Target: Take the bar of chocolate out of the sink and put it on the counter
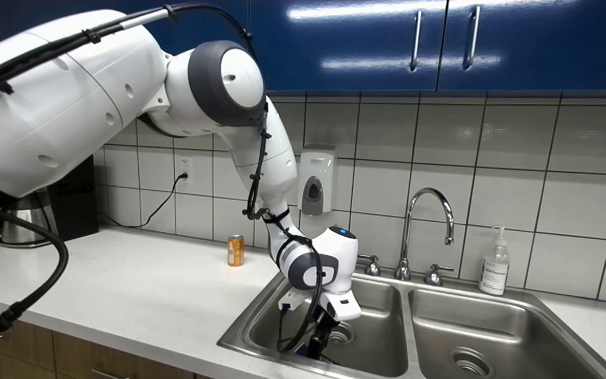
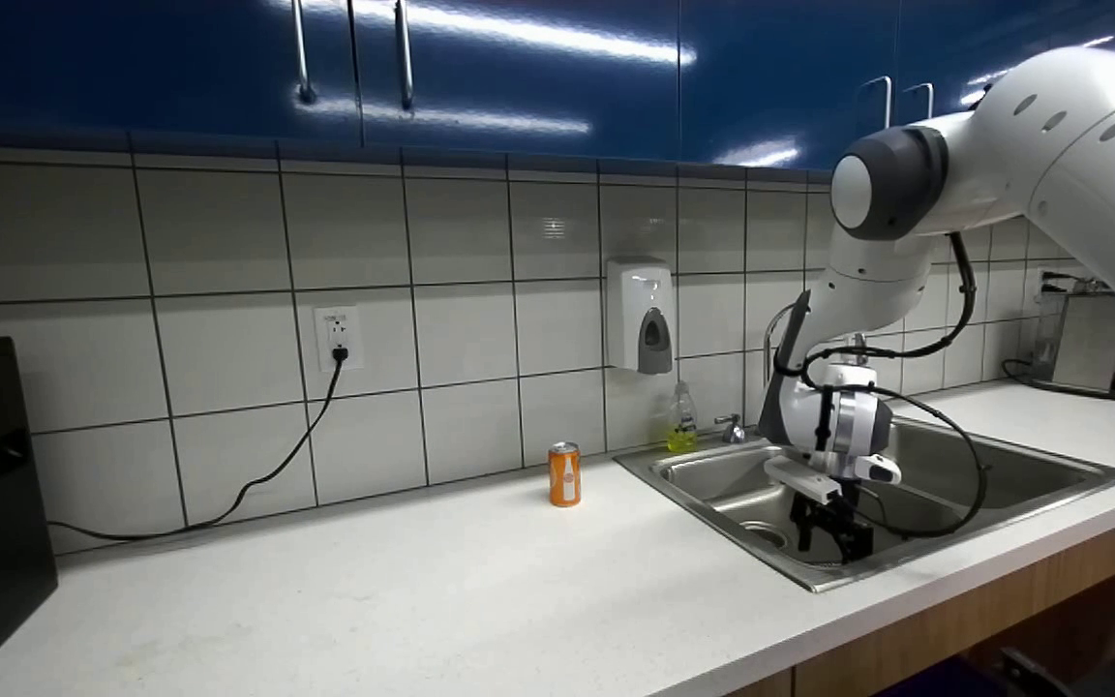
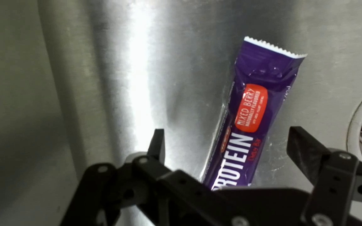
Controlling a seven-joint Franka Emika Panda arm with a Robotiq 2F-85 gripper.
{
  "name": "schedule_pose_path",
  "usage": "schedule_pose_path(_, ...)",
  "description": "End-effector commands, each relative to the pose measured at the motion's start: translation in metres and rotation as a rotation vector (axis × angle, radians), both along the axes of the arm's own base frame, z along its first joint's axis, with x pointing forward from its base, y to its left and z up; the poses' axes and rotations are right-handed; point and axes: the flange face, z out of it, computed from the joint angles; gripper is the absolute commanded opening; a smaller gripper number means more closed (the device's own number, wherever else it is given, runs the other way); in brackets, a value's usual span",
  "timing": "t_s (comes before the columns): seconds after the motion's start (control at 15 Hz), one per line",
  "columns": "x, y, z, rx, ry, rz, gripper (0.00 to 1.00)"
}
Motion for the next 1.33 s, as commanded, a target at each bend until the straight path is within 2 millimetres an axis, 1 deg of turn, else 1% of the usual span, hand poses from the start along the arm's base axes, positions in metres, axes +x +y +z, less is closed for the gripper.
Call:
schedule_pose_path(0.0,0.003,-0.003,-0.002,0.014,0.003,-0.047,1.00)
schedule_pose_path(0.47,0.006,-0.008,-0.006,0.009,0.001,-0.083,1.00)
schedule_pose_path(1.07,0.015,-0.012,-0.018,0.006,0.005,-0.105,1.00)
schedule_pose_path(1.13,0.015,-0.012,-0.018,0.008,0.006,-0.102,0.93)
schedule_pose_path(1.2,0.016,-0.012,-0.019,0.007,0.006,-0.101,0.72)
schedule_pose_path(1.27,0.017,-0.012,-0.020,0.005,0.005,-0.100,0.68)
